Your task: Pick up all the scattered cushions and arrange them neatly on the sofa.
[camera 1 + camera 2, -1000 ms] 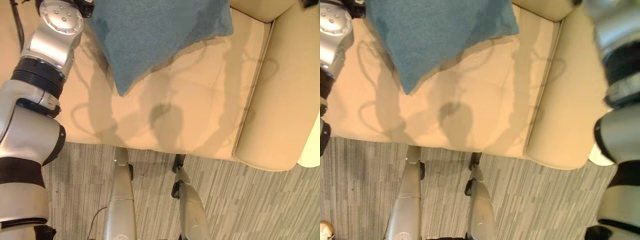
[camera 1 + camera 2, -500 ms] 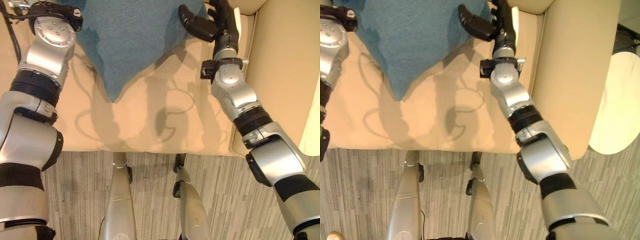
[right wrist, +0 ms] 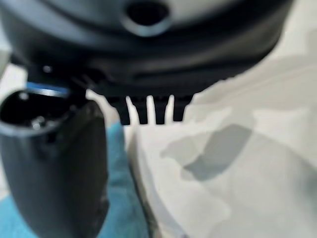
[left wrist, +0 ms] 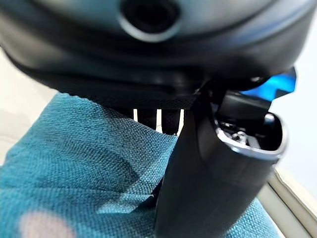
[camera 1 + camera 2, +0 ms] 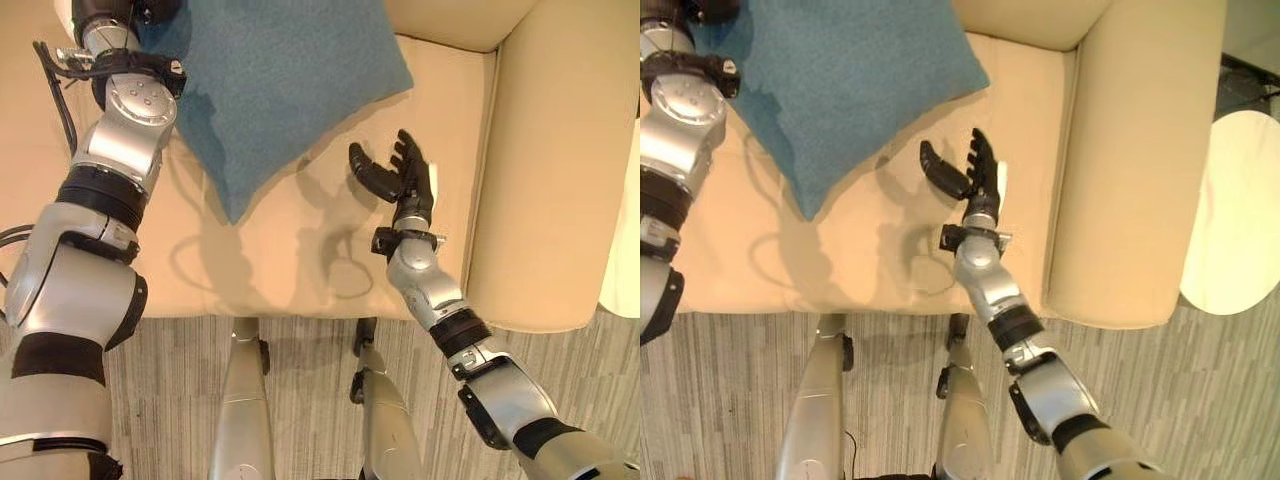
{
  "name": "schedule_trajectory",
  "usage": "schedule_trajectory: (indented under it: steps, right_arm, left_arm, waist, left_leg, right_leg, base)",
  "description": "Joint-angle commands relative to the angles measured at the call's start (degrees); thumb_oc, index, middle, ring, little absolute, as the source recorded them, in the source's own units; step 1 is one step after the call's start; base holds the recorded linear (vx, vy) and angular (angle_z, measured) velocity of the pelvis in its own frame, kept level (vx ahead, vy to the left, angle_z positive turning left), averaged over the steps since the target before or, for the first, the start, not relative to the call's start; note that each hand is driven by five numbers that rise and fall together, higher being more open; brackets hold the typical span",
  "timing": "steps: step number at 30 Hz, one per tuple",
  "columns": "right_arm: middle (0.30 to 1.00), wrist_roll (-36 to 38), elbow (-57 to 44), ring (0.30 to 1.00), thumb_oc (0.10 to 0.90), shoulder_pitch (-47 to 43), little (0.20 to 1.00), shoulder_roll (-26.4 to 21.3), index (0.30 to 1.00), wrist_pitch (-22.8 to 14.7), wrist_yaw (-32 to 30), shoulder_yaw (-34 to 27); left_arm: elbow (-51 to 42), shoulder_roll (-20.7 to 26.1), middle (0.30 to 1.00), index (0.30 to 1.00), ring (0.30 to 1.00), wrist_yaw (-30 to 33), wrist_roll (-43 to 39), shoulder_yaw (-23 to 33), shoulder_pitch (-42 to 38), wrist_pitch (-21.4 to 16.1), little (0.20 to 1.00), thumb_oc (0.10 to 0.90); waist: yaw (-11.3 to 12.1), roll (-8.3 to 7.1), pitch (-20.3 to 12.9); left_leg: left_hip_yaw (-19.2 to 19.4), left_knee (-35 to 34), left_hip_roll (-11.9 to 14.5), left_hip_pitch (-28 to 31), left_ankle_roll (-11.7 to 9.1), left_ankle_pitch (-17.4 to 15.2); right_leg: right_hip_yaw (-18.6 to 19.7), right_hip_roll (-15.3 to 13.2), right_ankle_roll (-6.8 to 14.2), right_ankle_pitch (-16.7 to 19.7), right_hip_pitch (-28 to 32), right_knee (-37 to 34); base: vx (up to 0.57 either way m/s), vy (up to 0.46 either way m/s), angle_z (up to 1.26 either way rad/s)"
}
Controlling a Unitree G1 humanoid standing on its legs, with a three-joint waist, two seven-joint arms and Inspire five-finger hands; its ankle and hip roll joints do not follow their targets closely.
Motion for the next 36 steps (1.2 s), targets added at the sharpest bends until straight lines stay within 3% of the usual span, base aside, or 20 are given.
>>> schedule_trajectory:
  steps: [1, 4, 15, 19, 21, 22, 23, 29, 31, 32, 34, 35, 36]
  right_arm:
    - [0.900, 6.1, -1.1, 0.900, 0.800, -3.6, 0.900, 0.0, 0.900, -10.0, 5.0, -1.2]
    - [0.900, 16.0, 5.1, 0.900, 0.800, -9.4, 0.900, 0.2, 0.900, -12.6, 8.4, -0.6]
    - [0.900, 32.3, 21.8, 0.900, 0.800, -23.4, 0.900, -1.7, 0.900, -12.7, 15.4, -2.6]
    - [0.900, 32.2, 25.1, 0.900, 0.800, -29.1, 0.900, -5.4, 0.900, -11.8, 15.7, -3.0]
    - [0.900, 32.1, 25.9, 0.900, 0.800, -30.3, 0.900, -6.4, 0.900, -11.5, 16.1, -2.7]
    - [0.822, 32.0, 26.1, 0.822, 0.748, -31.3, 0.822, -6.9, 0.822, -11.3, 16.6, -2.4]
    - [0.300, 32.7, 26.2, 0.300, 0.400, -32.6, 0.300, -8.1, 0.300, -11.5, 17.2, -2.4]
    - [0.300, 30.1, 26.6, 0.300, 0.400, -34.2, 0.300, -12.5, 0.300, -11.4, 17.0, -1.6]
    - [0.300, 21.5, 23.5, 0.300, 0.400, -34.5, 0.300, -16.7, 0.300, -10.7, 14.6, 2.4]
    - [0.300, 21.3, 23.3, 0.300, 0.400, -34.4, 0.300, -16.7, 0.300, -10.6, 14.3, 2.3]
    - [0.300, 10.5, 17.5, 0.300, 0.400, -34.4, 0.300, -20.1, 0.300, -10.5, 10.8, 4.7]
    - [0.300, -1.3, 12.4, 0.300, 0.400, -35.1, 0.300, -24.4, 0.300, -9.9, 7.0, 7.5]
    - [0.300, -5.7, 9.7, 0.300, 0.400, -35.2, 0.300, -26.0, 0.300, -9.6, 5.5, 8.1]
  left_arm:
    - [-6.2, -5.4, 0.300, 0.300, 0.300, -1.2, 2.0, 4.4, -3.3, -6.6, 0.300, 0.400]
    - [-5.3, -5.6, 0.300, 0.300, 0.300, -3.5, 0.3, 3.8, -3.3, -7.7, 0.300, 0.400]
    - [-2.8, -8.4, 0.300, 0.300, 0.300, -8.2, -4.0, 1.0, -5.6, -10.6, 0.300, 0.400]
    - [-6.2, -10.8, 0.300, 0.300, 0.300, -9.4, -2.8, 0.1, -4.7, -12.1, 0.300, 0.400]
    - [-6.2, -11.2, 0.300, 0.300, 0.300, -9.8, -2.8, -0.1, -4.8, -12.4, 0.300, 0.400]
    - [-6.1, -11.6, 0.300, 0.300, 0.300, -10.2, -2.9, -0.5, -4.8, -12.7, 0.300, 0.400]
    - [-6.6, -12.3, 0.300, 0.300, 0.300, -11.0, -3.5, -0.7, -4.0, -13.2, 0.300, 0.400]
    - [-7.4, -10.8, 0.300, 0.300, 0.300, -12.7, -1.4, -2.2, -2.9, -13.0, 0.300, 0.400]
    - [-7.6, -8.3, 0.300, 0.300, 0.300, -12.8, 1.3, -3.6, -2.8, -12.6, 0.300, 0.400]
    - [-7.6, -8.3, 0.300, 0.300, 0.300, -12.8, 1.3, -3.5, -2.7, -12.5, 0.300, 0.400]
    - [-10.3, -6.0, 0.300, 0.300, 0.300, -12.5, 3.5, -3.8, -1.9, -12.3, 0.300, 0.400]
    - [-11.8, -3.5, 0.300, 0.300, 0.300, -11.3, 7.5, -4.8, -2.4, -12.1, 0.300, 0.400]
    - [-13.1, -2.5, 0.300, 0.300, 0.300, -10.2, 9.6, -5.0, -2.3, -11.8, 0.300, 0.400]
  waist:
    - [-2.2, 5.41, -3.4]
    - [-1.2, 5.66, -3.3]
    - [2.4, 7.24, -3.7]
    - [5.1, 7.97, -4.3]
    - [5.4, 8.05, -4.4]
    - [5.7, 8.04, -4.4]
    - [6.3, 7.93, -4.6]
    - [7.1, 7.23, -4.9]
    - [6.4, 6.23, -5.0]
    - [6.4, 6.25, -5.0]
    - [5.6, 5.76, -5.0]
    - [4.9, 5.62, -5.0]
    - [4.6, 5.60, -5.0]
  left_leg:
    - [-3.2, 1.2, 1.2, 1.8, -4.0, -11.7]
    - [-2.9, 1.6, 1.1, 1.4, -4.2, -11.8]
    - [-3.4, 2.7, 0.4, -0.6, -4.6, -12.1]
    - [-4.1, 2.3, -0.5, -1.5, -4.8, -12.1]
    - [-4.3, 2.4, -0.6, -1.9, -4.9, -12.0]
    - [-4.4, 2.4, -0.7, -2.1, -4.9, -11.9]
    - [-4.7, 2.3, -0.8, -2.3, -5.0, -11.9]
    - [-5.1, 2.7, -0.8, -2.9, -5.2, -12.1]
    - [-5.3, 3.2, -0.4, -3.2, -5.2, -12.2]
    - [-5.3, 3.2, -0.4, -3.3, -5.2, -12.2]
    - [-5.1, 3.8, -0.1, -3.5, -5.1, -12.3]
    - [-5.1, 4.2, 0.1, -3.7, -5.0, -12.5]
    - [-5.0, 4.4, 0.2, -3.7, -4.9, -12.6]
  right_leg:
    - [2.4, 1.0, 0.7, -7.9, 0.1, 6.4]
    - [2.6, 0.7, 0.7, -7.7, -0.3, 6.4]
    - [1.4, 0.0, 0.8, -7.8, -0.4, 6.0]
    - [-0.1, -0.1, 1.0, -8.2, 0.5, 4.7]
    - [-0.3, -0.1, 1.0, -8.2, 0.6, 4.6]
    - [-0.6, 0.0, 1.0, -8.3, 0.6, 4.6]
    - [-1.0, 0.1, 0.9, -8.6, 1.0, 4.3]
    - [-2.0, 0.4, 0.9, -9.0, 1.4, 4.1]
    - [-2.2, 0.5, 1.0, -8.9, 1.1, 4.4]
    - [-2.2, 0.5, 1.0, -8.9, 1.1, 4.4]
    - [-1.9, 0.7, 1.1, -8.9, 0.6, 4.9]
    - [-1.7, 0.7, 1.1, -9.1, -0.1, 5.8]
    - [-1.5, 0.8, 1.0, -9.3, -0.5, 6.3]
  base:
    - [-0.02, 0.010, -0.10]
    - [-0.02, 0.018, -0.06]
    - [0.01, -0.018, 0.03]
    - [0.04, -0.088, 0.14]
    - [0.02, -0.055, 0.27]
    - [0.04, -0.081, 0.35]
    - [0.03, -0.061, 0.24]
    - [0.03, -0.025, 0.11]
    - [-0.01, 0.004, 0.05]
    - [0.00, 0.000, 0.00]
    - [-0.01, 0.020, -0.01]
    - [-0.02, 0.044, -0.04]
    - [-0.02, 0.049, -0.06]
